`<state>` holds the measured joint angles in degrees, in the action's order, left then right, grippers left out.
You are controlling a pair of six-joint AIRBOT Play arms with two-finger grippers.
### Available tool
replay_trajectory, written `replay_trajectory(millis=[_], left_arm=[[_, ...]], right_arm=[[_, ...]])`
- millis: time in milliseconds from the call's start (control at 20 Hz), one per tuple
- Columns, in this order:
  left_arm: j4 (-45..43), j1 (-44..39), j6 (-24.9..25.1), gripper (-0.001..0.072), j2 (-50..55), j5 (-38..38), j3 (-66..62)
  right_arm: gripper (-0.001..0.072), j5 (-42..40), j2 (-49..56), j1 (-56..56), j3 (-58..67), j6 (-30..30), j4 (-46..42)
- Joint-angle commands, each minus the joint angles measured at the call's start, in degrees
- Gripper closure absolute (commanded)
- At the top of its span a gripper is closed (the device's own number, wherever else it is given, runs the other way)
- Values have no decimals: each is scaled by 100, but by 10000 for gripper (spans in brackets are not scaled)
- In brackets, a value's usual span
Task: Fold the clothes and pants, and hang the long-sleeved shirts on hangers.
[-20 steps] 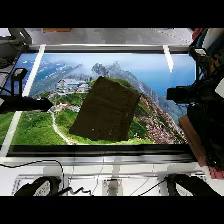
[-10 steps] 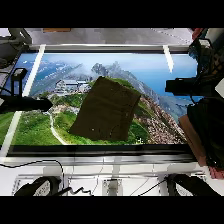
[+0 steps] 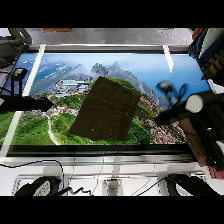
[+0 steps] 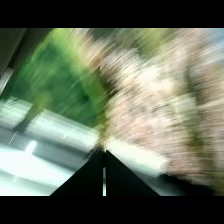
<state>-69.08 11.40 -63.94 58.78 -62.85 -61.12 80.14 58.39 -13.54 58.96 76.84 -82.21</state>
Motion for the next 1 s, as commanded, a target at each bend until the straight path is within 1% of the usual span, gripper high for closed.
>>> replay_trajectory(millis=[0, 50, 100, 150, 200, 250, 350, 450, 550, 650, 750, 900, 950], left_arm=[[61, 2, 0, 107, -2, 0, -4], [63, 0, 0, 107, -2, 0, -4], [120, 0, -2, 108, 0, 0, -4], [229, 0, 0, 107, 2, 0, -4], [297, 0, 0, 107, 13, 0, -2], [343, 0, 0, 107, 22, 0, 2], [341, 0, 0, 107, 22, -11, 28], [341, 0, 0, 107, 35, -44, 61], [341, 0, 0, 107, 98, -149, 68], [339, 0, 0, 107, 199, -284, 72], [341, 0, 0, 107, 352, -402, 72], [380, 0, 0, 107, 645, -588, 72], [385, 0, 0, 107, 752, -675, 72]], right_arm=[[661, -695, -2, -4, -1585, -1453, 2516], [660, -1338, 0, -7, -1961, -1451, 3045], [655, -1867, 0, -7, -2225, -1429, 3331], [543, -2376, 0, -7, -2470, -1294, 3554], [314, -2820, 2, -7, -2645, -1040, 3698], [270, -3088, 17, -7, -2743, -758, 3722], [267, -3161, 205, -7, -2745, -608, 3794], [236, -3128, 529, -7, -2741, -597, 4028], [235, -3115, 960, -2, -2741, -566, 4284], [236, -2900, 1390, -2, -2702, -529, 4509], [237, -2594, 1862, -4, -2509, -531, 4725], [242, -2555, 2354, -7, -2109, -529, 4892], [263, -2544, 2474, -7, -1978, -525, 4905]])
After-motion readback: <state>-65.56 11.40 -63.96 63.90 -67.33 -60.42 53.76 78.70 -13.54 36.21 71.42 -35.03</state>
